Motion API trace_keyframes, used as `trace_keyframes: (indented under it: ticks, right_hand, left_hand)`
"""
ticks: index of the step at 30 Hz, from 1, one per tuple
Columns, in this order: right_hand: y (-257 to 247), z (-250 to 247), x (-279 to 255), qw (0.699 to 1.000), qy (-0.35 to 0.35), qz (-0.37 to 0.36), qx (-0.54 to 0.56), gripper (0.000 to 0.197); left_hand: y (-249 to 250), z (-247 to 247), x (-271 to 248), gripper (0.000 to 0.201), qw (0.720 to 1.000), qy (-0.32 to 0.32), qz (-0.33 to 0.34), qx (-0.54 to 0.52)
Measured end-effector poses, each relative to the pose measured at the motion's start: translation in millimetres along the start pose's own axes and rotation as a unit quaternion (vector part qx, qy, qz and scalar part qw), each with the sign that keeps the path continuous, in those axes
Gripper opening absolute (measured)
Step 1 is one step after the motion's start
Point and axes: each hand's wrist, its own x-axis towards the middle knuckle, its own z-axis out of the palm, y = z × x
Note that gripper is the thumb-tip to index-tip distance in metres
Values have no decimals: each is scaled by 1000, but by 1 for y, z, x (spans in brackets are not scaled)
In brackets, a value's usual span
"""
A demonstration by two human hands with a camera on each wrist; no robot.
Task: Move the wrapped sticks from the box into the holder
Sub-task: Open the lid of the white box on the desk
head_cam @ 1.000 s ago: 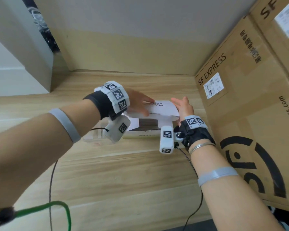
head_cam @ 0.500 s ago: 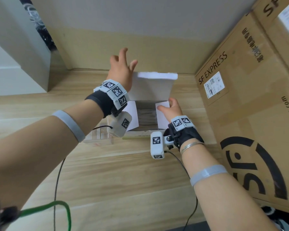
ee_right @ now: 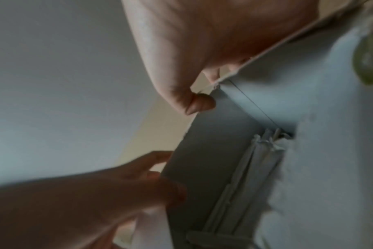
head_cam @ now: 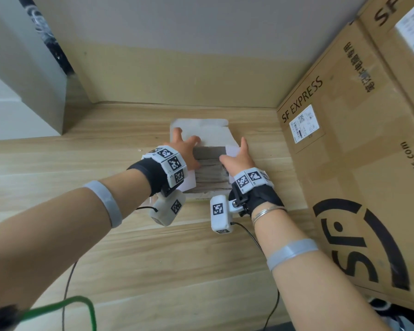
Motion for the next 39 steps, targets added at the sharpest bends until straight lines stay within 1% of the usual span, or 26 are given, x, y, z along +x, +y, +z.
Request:
trace_keyframes:
  ticks: [2,4,7,11,13,15,17,21,22,24,27,29,31,35,39]
  right_hand:
    - [-1,-8,1,1000,11,-4,7,77]
    - [-1,-18,4,999,38,-17,-19,72]
    - [4,-31,8,995,74,-31,-66,65]
    - [12,-30,11,989,92,-40,-110,66]
    - [14,-23,11,983,116,-42,-133,67]
    - [15,-20,9,976,150,-47,-151,73]
    - [14,-19,7,969,167,-55,-176,77]
    - [14,-22,6,959,143,-51,-238,71]
    - [13,-22,7,956,135,-45,-255,68]
    - [12,-19,8,959,106,-31,-260,63]
    - [13,-14,6,973,58,-23,-221,52]
    - [15,-12,4,972,56,-32,-226,39]
    - [16,-12,4,968,57,-43,-242,32]
    - [19,-17,9,962,60,-47,-261,28]
    - [19,-21,13,962,58,-47,-264,28]
  left_hand:
    - [1,2,-1,66,1000,-3,5,-2]
    - [2,-1,-2,60,1000,4,-1,-15]
    - [1,-10,-4,51,999,-25,-10,-39]
    - [-3,-20,-9,49,997,-36,-8,-60]
    - [-7,-24,-12,51,998,-34,-9,-58]
    - [-11,-27,-16,54,998,-27,-10,-51]
    - [-16,-28,-19,57,999,-14,-7,-33]
    - [-24,-23,-29,58,998,60,-20,9]
    - [-26,-22,-31,58,997,65,-26,11]
    - [-29,-19,-33,61,998,52,-31,18]
    - [-30,-18,-34,68,998,44,-21,38]
    - [-29,-18,-33,72,999,23,-20,19]
    - [-29,-17,-29,73,1000,-13,-14,-13]
    - [-26,-17,-24,71,999,-33,5,-25]
    - [-21,-16,-20,71,998,-51,6,-32]
